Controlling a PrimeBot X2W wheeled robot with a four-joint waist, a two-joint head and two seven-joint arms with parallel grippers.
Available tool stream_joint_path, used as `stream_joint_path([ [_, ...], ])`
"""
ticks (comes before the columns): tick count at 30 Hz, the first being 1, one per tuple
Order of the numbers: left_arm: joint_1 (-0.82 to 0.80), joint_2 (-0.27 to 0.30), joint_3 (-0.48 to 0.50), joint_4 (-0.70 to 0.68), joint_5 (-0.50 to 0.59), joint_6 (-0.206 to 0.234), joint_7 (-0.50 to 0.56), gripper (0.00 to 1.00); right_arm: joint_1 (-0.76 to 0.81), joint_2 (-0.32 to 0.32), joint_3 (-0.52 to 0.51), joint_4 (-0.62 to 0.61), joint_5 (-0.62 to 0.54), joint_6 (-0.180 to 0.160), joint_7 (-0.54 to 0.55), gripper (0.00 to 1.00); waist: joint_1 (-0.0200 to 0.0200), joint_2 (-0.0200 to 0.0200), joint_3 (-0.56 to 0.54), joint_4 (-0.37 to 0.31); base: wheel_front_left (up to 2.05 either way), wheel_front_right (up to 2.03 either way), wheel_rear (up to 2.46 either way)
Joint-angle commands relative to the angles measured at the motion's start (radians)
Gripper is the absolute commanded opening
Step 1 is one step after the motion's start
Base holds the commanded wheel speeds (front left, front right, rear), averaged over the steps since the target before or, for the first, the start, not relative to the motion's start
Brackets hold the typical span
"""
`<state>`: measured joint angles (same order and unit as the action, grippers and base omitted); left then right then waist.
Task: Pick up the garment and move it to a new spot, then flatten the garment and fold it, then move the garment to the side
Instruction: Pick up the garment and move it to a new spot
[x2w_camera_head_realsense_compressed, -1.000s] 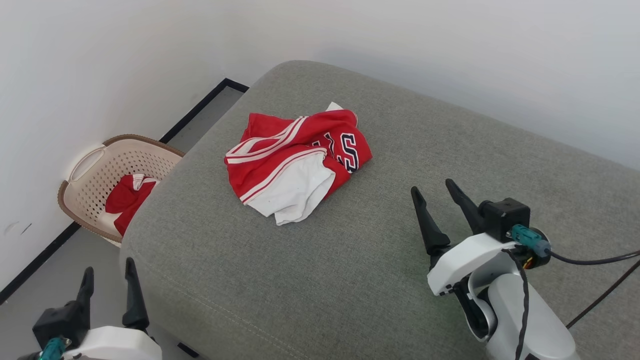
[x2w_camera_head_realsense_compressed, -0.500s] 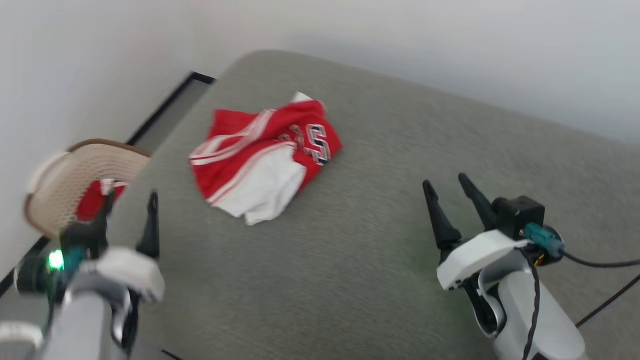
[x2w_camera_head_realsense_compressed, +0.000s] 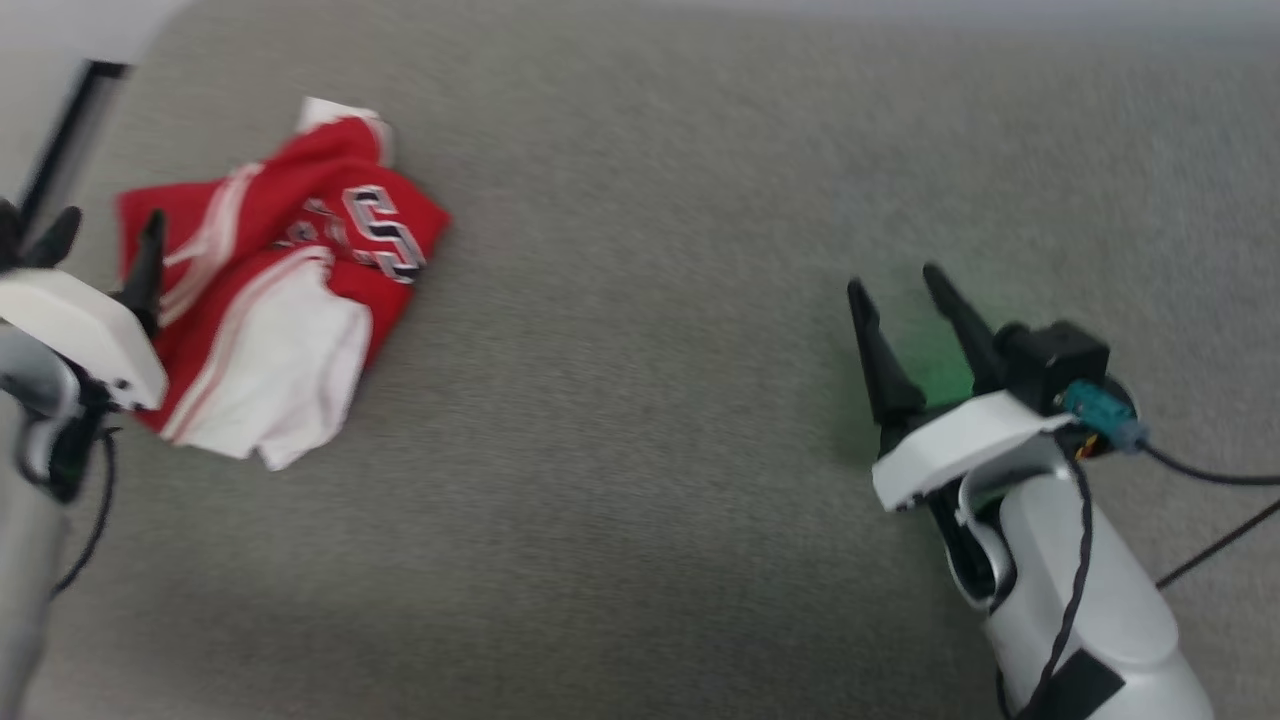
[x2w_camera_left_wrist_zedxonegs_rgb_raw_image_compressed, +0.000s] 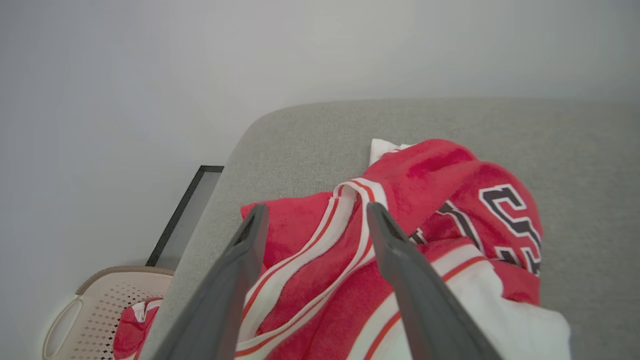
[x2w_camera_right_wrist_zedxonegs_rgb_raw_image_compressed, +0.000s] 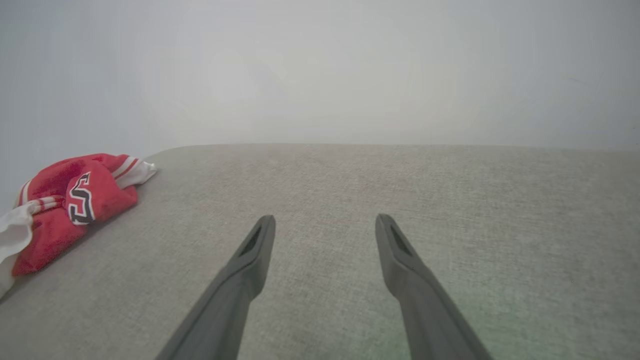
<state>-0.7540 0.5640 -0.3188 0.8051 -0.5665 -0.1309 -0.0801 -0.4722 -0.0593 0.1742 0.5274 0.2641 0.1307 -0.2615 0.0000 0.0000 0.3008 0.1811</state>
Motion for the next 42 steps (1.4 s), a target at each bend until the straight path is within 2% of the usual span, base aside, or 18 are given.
stream_joint_path([
  [1,-0.018,0.02,-0.023,0.013,-0.053,0.002,0.041,1.0,-0.022,0.006,0.0,-0.008,-0.003,0.0,-0.005,1.0,0.0,0.0,0.089,-0.083,0.0,0.0,0.0],
  [6,-0.066,0.115,-0.138,0.018,-0.222,0.002,0.223,1.0,-0.055,0.008,-0.002,-0.026,-0.008,0.0,-0.005,1.0,0.0,0.0,0.144,-0.118,0.0,0.0,0.0],
  [10,-0.088,0.18,-0.211,0.0,-0.321,0.002,0.313,1.0,-0.079,0.008,0.002,-0.041,-0.011,0.0,-0.005,1.0,0.0,0.0,0.192,-0.136,0.0,0.0,0.0],
  [16,-0.095,0.207,-0.293,0.01,-0.448,0.002,0.434,1.0,-0.108,0.007,0.025,-0.052,-0.01,0.0,-0.002,1.0,0.0,0.0,0.246,-0.156,0.0,0.0,0.0],
  [22,-0.065,0.182,-0.372,0.017,-0.533,0.001,0.515,1.0,-0.113,0.007,0.057,-0.111,0.008,0.0,-0.002,1.0,0.0,0.0,0.25,-0.168,0.0,0.0,0.0],
  [23,-0.06,0.183,-0.381,0.018,-0.542,0.001,0.514,0.67,-0.109,0.008,0.066,-0.122,0.01,0.0,-0.003,1.0,0.0,0.0,0.245,-0.169,0.0,0.0,0.0],
  [24,-0.056,0.185,-0.391,0.017,-0.55,0.001,0.508,0.31,-0.104,0.009,0.073,-0.133,0.01,0.0,-0.003,1.0,0.0,0.0,0.239,-0.17,0.0,0.0,0.0],
  [25,-0.055,0.19,-0.396,0.011,-0.555,0.0,0.49,0.0,-0.099,0.009,0.075,-0.144,0.01,0.0,-0.003,1.0,0.0,0.0,0.233,-0.169,0.0,0.0,0.0],
  [30,-0.088,0.233,-0.401,0.008,-0.549,-0.001,0.348,0.0,-0.073,0.007,0.075,-0.164,0.017,0.0,-0.003,1.0,0.0,0.0,0.173,-0.158,0.0,0.0,0.0],
  [31,-0.088,0.233,-0.401,0.008,-0.549,-0.001,0.348,0.0,-0.073,0.007,0.075,-0.164,0.017,0.0,-0.003,1.0,0.0,0.0,0.173,-0.158,0.0,0.0,0.0],
  [36,-0.146,0.252,-0.409,0.016,-0.506,0.0,0.154,0.0,-0.03,0.007,0.065,-0.148,0.041,0.0,-0.003,1.0,0.0,0.0,0.073,-0.143,0.0,0.0,0.0],
  [42,-0.167,0.279,-0.479,-0.117,-0.522,0.0,0.082,0.0,0.022,0.007,0.055,-0.146,0.078,0.0,-0.003,1.0,0.0,0.0,-0.019,-0.141,0.0,0.0,0.0],
])
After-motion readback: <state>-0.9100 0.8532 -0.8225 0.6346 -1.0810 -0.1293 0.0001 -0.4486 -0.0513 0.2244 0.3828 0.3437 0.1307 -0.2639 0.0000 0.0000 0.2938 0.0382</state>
